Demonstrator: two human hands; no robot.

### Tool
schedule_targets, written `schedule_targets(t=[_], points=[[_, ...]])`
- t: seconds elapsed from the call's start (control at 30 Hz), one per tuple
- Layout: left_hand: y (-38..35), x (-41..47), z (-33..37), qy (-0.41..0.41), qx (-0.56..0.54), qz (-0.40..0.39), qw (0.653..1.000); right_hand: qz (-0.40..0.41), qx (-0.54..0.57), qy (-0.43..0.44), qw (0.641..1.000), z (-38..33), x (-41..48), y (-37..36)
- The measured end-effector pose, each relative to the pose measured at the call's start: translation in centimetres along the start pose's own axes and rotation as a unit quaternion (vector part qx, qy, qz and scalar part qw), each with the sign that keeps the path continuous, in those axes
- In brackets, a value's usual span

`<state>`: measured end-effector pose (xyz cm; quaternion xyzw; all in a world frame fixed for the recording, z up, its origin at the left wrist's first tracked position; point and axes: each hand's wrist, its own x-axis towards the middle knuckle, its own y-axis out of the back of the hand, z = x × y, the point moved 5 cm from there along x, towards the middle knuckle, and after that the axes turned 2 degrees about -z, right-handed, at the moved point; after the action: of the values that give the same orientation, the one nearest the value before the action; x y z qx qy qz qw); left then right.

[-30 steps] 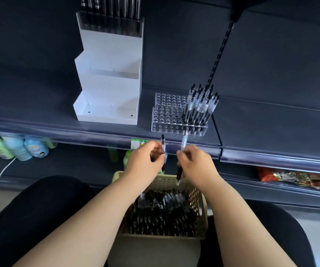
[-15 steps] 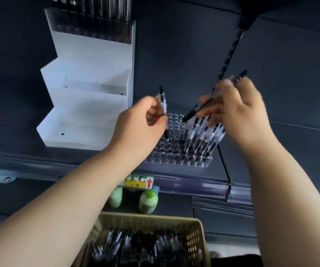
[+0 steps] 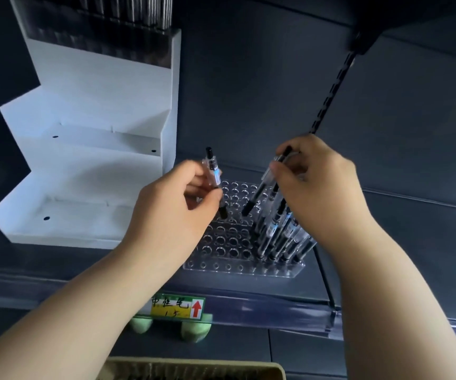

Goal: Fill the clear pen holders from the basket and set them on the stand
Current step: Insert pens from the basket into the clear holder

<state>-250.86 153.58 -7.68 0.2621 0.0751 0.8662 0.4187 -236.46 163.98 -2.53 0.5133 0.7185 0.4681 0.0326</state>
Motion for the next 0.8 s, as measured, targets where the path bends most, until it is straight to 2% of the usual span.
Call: schedule_targets(t=[0.37, 0.63, 0.8], points=[[1.2, -0.1, -0.2, 0.033, -0.033, 0.015, 0.999, -0.029, -0.091, -0.001, 0.995, 0.1, 0.4, -1.3], [0.5, 0.0, -0.3, 0.042, -0.032, 0.005, 0.999, -0.009, -0.079, -0.021, 0.997, 0.5, 0.5, -1.1], [-0.3, 0.1, -0.4, 0.036, -0.032, -0.007, 0.999, -0.024, -0.077, -0.008, 0.997, -0.2, 0.3, -1.2]])
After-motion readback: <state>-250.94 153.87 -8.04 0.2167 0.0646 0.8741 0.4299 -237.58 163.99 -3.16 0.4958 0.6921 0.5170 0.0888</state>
